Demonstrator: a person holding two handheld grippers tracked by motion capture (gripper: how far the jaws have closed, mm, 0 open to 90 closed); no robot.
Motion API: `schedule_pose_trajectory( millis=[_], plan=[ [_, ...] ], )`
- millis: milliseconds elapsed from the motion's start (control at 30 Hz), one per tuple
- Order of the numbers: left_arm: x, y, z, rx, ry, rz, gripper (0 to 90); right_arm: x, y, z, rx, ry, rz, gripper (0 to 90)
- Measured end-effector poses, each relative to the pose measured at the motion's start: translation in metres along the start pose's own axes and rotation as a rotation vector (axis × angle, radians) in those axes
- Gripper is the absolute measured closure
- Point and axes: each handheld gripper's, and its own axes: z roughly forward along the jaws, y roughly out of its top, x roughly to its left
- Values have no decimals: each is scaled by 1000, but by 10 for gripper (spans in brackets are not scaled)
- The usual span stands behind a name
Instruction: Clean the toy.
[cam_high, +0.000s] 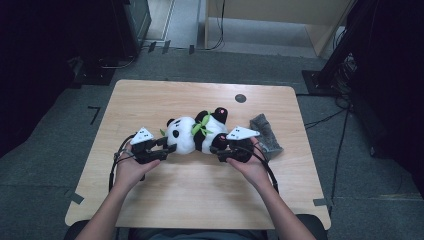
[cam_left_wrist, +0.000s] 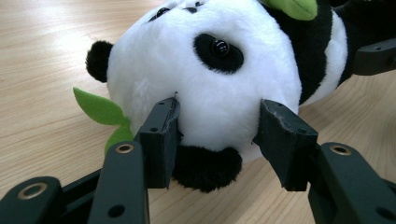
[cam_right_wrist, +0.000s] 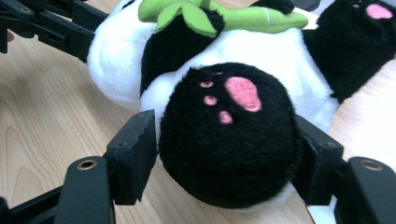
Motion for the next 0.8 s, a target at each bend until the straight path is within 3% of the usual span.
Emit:
schedule_pose_trajectory(
  millis=[67,200,367,500,600,800],
  plan=[
    [0,0,1,1,-4,0,482,0,-1,2,-4,11,-7,276],
    [0,1,2,1,-6,0,481,6,-4,9,9,-37,-59,250],
    [1,1,2,0,-7,-1,473,7,-7,15,-10,-99,-104,344],
    [1,1,3,0,2,11,451,11,-6,14,6,-133,-87,540],
    [2,1,1,-15,3,19,433,10,0,11,16,-127,-18,607],
    [6,2,-12,-33,2,34,381,-5,20,-6,45,-50,164,651]
  ],
)
